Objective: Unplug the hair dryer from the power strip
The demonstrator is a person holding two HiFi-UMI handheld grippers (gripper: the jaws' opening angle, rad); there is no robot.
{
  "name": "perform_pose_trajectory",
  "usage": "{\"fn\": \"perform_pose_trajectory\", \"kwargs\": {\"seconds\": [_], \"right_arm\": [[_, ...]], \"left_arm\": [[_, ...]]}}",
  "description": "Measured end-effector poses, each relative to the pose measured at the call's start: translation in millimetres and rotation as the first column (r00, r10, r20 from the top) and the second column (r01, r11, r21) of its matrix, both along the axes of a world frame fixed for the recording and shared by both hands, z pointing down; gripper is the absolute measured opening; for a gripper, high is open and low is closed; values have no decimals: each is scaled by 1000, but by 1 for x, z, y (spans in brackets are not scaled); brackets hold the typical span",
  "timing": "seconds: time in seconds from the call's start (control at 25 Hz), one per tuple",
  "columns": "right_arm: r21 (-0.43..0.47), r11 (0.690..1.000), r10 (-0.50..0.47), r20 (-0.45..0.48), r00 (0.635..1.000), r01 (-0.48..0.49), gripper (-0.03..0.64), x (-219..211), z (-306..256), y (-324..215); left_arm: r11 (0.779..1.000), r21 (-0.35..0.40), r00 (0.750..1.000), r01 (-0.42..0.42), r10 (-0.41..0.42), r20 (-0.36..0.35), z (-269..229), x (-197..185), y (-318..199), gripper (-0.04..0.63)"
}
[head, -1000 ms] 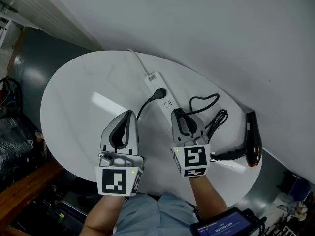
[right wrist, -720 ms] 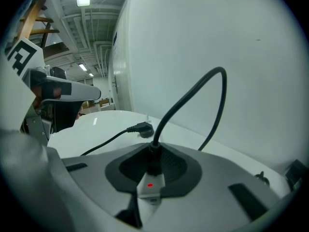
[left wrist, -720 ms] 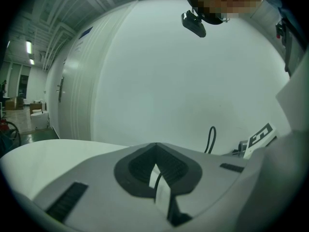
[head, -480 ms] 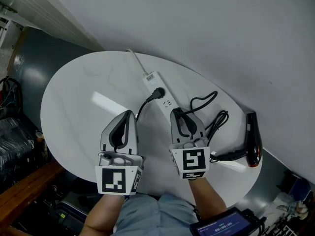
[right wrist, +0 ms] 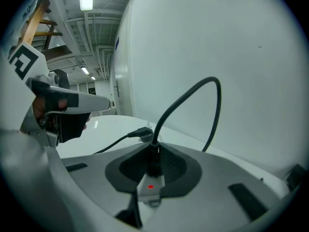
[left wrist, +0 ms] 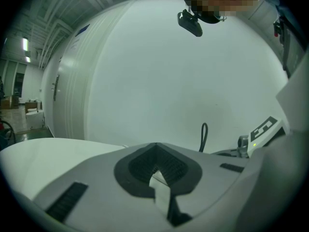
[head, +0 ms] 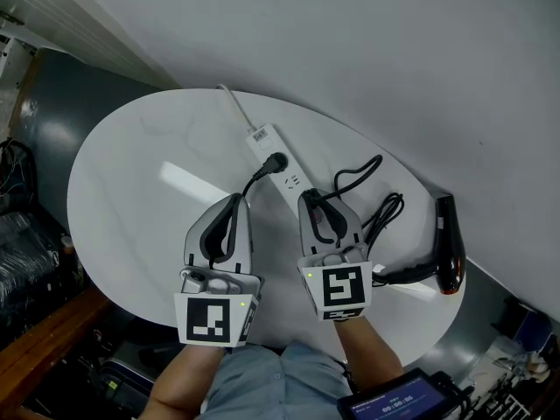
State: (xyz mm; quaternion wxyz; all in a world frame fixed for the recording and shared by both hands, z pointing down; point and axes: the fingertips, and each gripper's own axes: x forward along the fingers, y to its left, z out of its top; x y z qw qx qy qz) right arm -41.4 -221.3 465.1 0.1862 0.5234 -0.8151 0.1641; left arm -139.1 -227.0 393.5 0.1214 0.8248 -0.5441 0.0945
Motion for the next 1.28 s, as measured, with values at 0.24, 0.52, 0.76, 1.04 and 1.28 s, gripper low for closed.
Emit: {"fn": "perform_pose_trajectory", "kwargs": {"seconds": [0.24, 0.52, 0.76, 1.04, 1.28], "right_arm": [[-10, 1000, -8, -1, 1000, 8, 51, 0, 5, 2], [58, 997, -53, -17, 998, 54, 51, -3, 5, -4], [59, 997, -56, -15, 998, 57, 51, -4, 4, -3], [54, 996, -68, -15, 998, 69, 52, -5, 4, -4], [19, 994, -109, -57, 992, 110, 52, -6, 8, 0]], "left_arm": [[998, -19, 998, -52, 52, -25, 10, 22, 3, -2], [993, -82, 994, -89, 83, -74, 39, 44, 8, -2], [988, -129, 987, -88, 69, -143, 55, 57, 4, -2], [986, -122, 989, -114, 101, -111, 72, 59, -10, -2], [984, -115, 990, -137, 132, -48, 86, 58, -17, -2]]}}
